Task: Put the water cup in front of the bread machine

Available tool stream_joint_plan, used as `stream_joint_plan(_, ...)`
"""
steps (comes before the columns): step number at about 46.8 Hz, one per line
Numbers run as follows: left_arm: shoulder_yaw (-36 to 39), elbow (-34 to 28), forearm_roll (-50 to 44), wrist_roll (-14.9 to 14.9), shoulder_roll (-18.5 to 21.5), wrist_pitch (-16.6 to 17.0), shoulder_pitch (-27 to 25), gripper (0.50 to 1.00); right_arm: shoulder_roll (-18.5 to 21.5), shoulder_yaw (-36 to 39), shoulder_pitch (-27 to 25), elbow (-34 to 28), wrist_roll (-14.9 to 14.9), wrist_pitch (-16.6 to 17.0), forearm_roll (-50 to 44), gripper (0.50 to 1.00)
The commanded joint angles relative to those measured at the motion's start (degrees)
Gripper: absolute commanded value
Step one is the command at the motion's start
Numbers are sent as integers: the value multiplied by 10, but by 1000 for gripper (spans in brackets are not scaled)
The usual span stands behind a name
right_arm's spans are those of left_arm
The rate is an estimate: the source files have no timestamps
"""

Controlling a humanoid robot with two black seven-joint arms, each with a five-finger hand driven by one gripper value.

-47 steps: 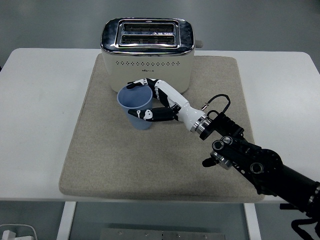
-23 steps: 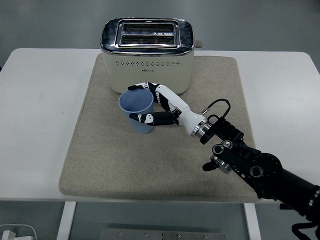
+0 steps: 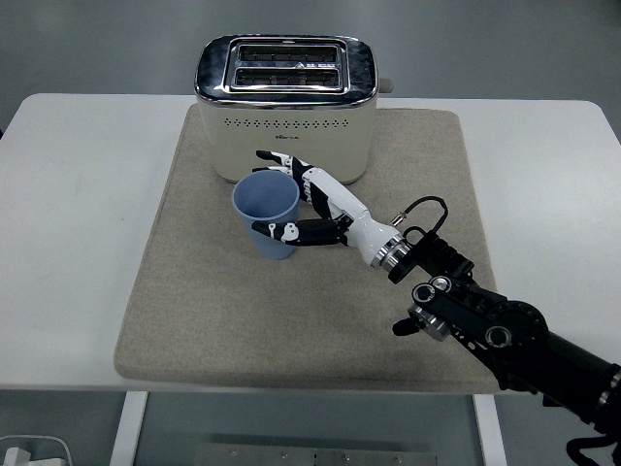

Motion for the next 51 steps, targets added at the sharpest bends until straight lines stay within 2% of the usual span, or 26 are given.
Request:
stream_joint_plan(1, 0, 0, 0, 0, 0, 0, 0, 1000, 0, 1, 2, 1, 0, 0, 0, 926)
stream_joint_plan(51, 0, 0, 0, 2, 0, 0, 0, 1000, 0, 11, 17, 4, 0, 3, 4, 926)
